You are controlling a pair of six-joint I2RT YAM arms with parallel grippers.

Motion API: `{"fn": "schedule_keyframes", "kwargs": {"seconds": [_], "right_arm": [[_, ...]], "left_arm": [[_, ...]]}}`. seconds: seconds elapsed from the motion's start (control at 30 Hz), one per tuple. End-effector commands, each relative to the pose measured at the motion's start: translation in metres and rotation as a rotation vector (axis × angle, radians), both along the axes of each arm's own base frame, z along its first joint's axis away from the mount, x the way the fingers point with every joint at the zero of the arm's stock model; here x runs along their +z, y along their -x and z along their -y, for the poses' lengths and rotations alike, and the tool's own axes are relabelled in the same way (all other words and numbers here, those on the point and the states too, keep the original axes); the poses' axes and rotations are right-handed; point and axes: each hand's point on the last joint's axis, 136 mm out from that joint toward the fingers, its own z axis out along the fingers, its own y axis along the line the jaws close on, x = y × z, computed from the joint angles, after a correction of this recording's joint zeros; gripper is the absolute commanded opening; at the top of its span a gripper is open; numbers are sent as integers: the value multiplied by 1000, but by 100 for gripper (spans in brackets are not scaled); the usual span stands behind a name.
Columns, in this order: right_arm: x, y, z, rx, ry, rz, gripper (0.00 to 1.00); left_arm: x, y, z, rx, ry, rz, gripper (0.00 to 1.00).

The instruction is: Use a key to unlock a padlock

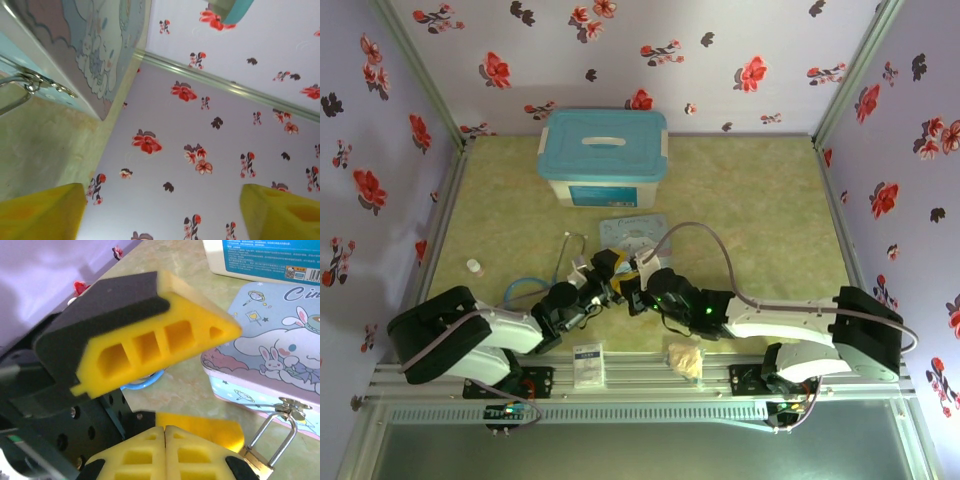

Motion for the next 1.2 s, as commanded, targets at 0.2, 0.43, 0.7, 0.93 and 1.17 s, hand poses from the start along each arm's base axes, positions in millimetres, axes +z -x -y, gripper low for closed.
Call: {"fn": "schedule_keyframes", "kwargs": {"seconds": [0.2,0.43,0.7,0.93,1.17], "right_arm": [[-4,2,8,-27,-14,-13,0],[-8,1,16,-50,-6,-12,0],[-7,-2,20,-73,7,-9,0],[-11,0,22,-69,20,-19,0],[-12,-1,24,-82,22,-14,0]], "left_arm": [[-1,2,8,-27,9,9,55],[-12,1,2,-6,-32,5,30],[-27,2,4,-16,-77,-10,24],[-32,1,1,-4,-98,-8,10],[-35,2,-2,-1,-110,-11,7]]}}
